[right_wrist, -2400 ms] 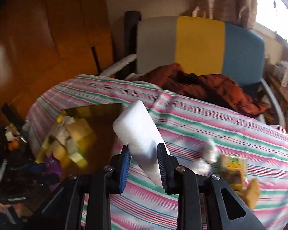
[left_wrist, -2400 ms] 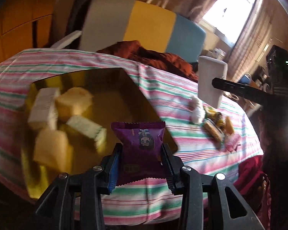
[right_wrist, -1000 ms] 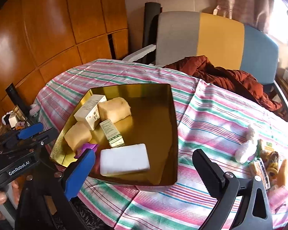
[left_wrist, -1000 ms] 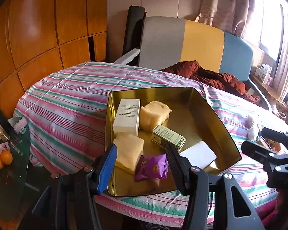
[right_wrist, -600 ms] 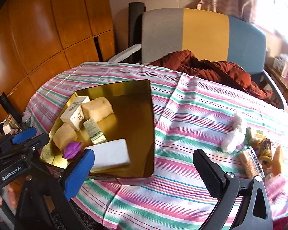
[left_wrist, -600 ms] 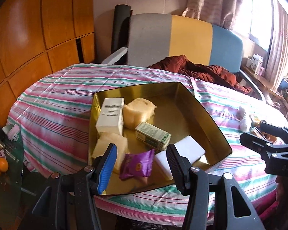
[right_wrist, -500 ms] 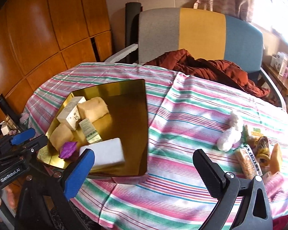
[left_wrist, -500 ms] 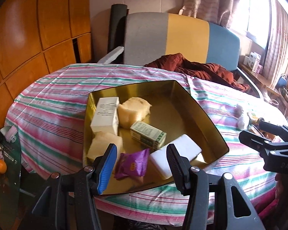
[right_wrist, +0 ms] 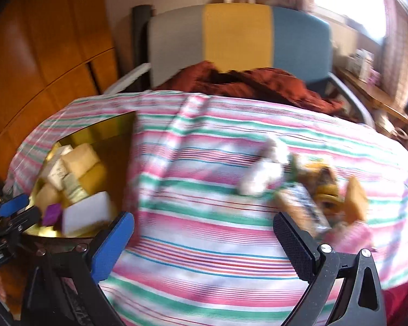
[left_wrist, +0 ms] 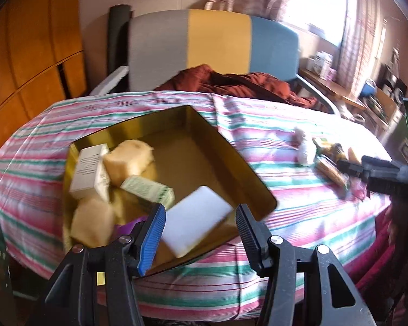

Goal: Organize objects

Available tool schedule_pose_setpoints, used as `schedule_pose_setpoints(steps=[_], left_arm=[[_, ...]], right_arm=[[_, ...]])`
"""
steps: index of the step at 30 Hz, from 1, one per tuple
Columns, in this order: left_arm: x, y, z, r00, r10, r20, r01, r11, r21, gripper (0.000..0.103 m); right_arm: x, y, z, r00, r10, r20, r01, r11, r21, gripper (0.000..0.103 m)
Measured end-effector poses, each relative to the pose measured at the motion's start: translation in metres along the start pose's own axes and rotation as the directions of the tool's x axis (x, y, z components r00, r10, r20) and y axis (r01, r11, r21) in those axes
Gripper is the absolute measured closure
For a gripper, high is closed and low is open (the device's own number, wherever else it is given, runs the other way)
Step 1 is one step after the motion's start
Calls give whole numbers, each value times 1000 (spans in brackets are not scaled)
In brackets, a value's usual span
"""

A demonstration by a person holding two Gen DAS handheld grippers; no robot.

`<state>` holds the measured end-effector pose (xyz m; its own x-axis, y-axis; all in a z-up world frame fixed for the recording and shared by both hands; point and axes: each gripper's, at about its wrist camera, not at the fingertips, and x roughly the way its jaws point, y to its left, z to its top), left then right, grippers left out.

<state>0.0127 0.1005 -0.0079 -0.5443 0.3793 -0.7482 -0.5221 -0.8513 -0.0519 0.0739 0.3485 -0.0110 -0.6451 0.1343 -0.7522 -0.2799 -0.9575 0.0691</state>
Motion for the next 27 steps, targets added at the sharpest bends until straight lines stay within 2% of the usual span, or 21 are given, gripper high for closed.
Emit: schedule_pose_setpoints(steps=[5,10,12,16,18,19,22,23,25,26,27], left_arm=[[9,-33,5,995,-100,-29,103,990,94,49],[22,-82,14,971,-229,-67,238,950,203,49],[27,-104,17,957,-278,-85,290,925,244,49],[35,-148,22,919,-374,-125,394,854,339,49],[38,-173,22,899,-410,-150,436,816,381,49],[40,-183,23,891,-423,-164,452,802,390,49],[51,-210,30,856,-472,-210,516,767,382,49],[56,-218,32,837,-494,-235,547,754,363,50],[68,-231,37,779,-549,-303,625,725,291,50],[76,-239,39,738,-582,-341,666,709,231,50],[83,-245,39,710,-601,-368,689,701,184,50]], right_arm=[[-21,-81,1,989,-145,20,141,980,139,0],[-44,-162,-8,964,-267,3,250,909,334,0],[-53,-189,-13,953,-302,-6,279,871,405,0],[-62,-229,-27,948,-318,-17,281,810,515,0],[-60,-240,-35,948,-318,-27,281,792,542,0],[-58,-246,-39,957,-289,-35,256,778,573,0],[-56,-257,-51,975,-223,-17,180,738,651,0],[-54,-260,-54,977,-212,-15,168,725,668,0],[-57,-264,-57,978,-210,3,151,710,688,0],[-60,-266,-58,977,-210,23,135,705,696,0],[-61,-266,-58,978,-207,31,127,702,700,0]])
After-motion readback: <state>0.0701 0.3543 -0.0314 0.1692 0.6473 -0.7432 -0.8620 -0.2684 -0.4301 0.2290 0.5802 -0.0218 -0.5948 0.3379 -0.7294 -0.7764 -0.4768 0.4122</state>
